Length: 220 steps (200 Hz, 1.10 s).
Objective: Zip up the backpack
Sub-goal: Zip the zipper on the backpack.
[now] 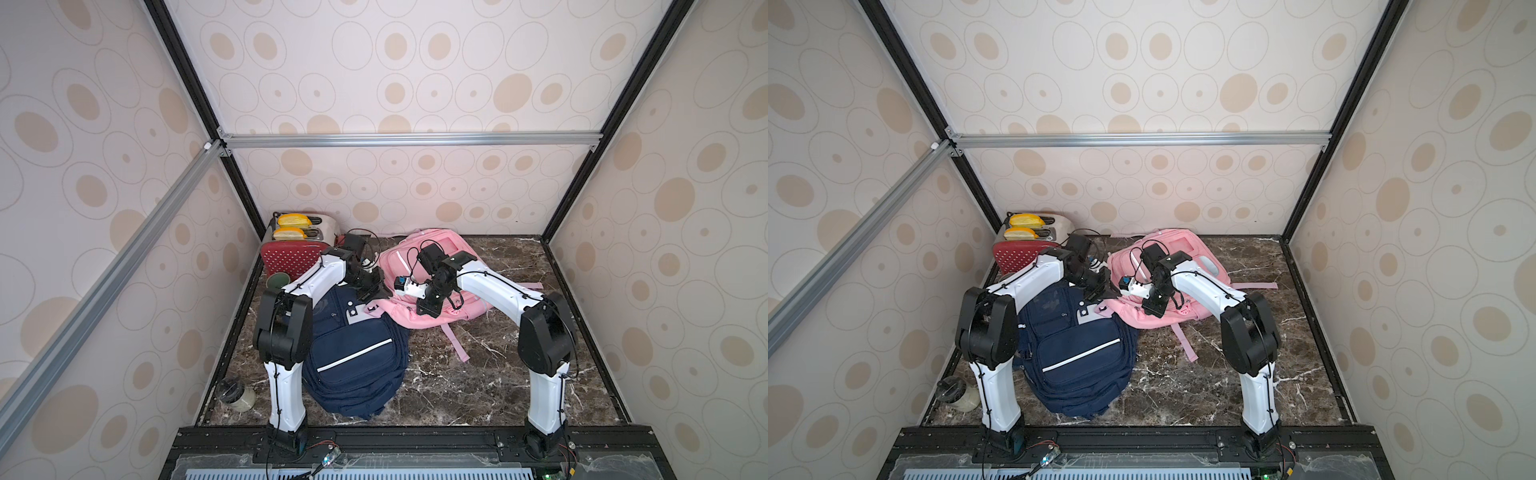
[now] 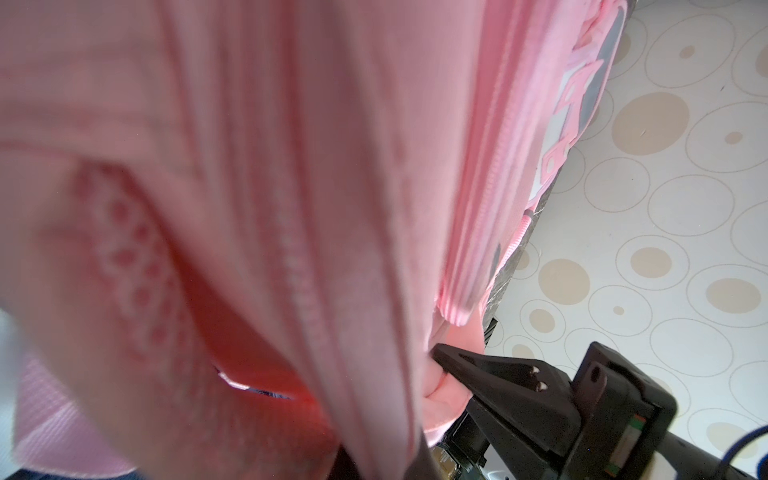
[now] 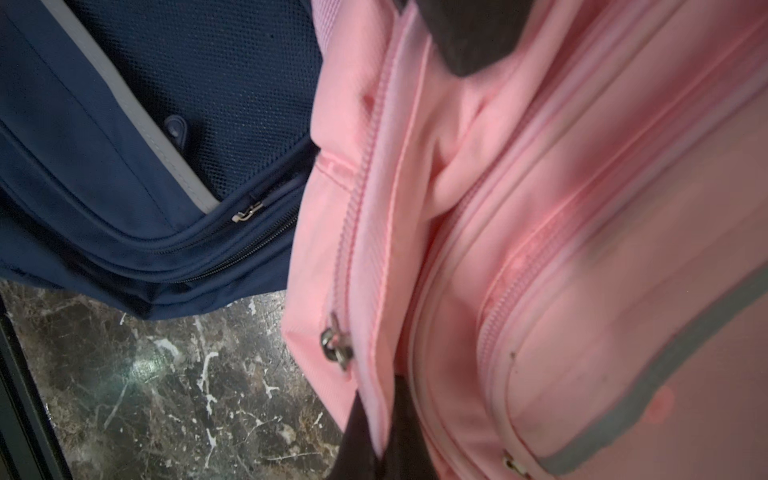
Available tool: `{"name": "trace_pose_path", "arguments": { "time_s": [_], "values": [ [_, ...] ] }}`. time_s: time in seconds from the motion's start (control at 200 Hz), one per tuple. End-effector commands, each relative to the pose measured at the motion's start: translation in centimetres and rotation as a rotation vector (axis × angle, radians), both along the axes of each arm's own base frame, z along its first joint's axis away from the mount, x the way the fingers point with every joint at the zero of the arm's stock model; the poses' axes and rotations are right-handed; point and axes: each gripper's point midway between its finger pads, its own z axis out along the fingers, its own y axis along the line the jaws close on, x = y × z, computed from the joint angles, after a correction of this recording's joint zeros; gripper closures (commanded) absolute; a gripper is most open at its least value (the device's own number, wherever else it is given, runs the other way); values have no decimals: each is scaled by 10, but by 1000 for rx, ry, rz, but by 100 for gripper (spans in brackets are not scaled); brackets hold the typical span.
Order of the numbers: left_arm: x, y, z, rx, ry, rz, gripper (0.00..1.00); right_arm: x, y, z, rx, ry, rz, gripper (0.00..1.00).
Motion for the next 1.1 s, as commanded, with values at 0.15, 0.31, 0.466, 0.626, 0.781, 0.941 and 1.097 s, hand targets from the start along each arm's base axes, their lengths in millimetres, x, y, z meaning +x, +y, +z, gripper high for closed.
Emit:
{"name": "trace_pose_path", "arguments": {
  "time_s": [0.15, 0.31, 0.466, 0.626, 0.781, 0.941, 1.097],
  "values": [
    [4, -12, 34, -93, -72, 0, 100, 35, -28, 13, -175, -303, -162, 100],
    [9, -17, 34, -133, -72, 16, 100, 43, -45, 28, -226, -429, -217, 100],
    [6, -20, 33, -158, -50, 4, 100, 59, -57, 48, -280, -591, -250, 100],
    [0, -23, 33, -181, -36, -6, 100, 90, -71, 80, -313, -872, -354, 100],
    [1, -29, 47, -232, -52, 13, 100, 111, -79, 95, -319, -1053, -511, 100],
    [4, -42, 67, -312, -74, 43, 100, 115, -80, 87, -239, -1094, -635, 100],
    [6, -55, 83, -377, -90, 56, 100, 116, -72, 58, -204, -1036, -646, 100]
  ]
}}
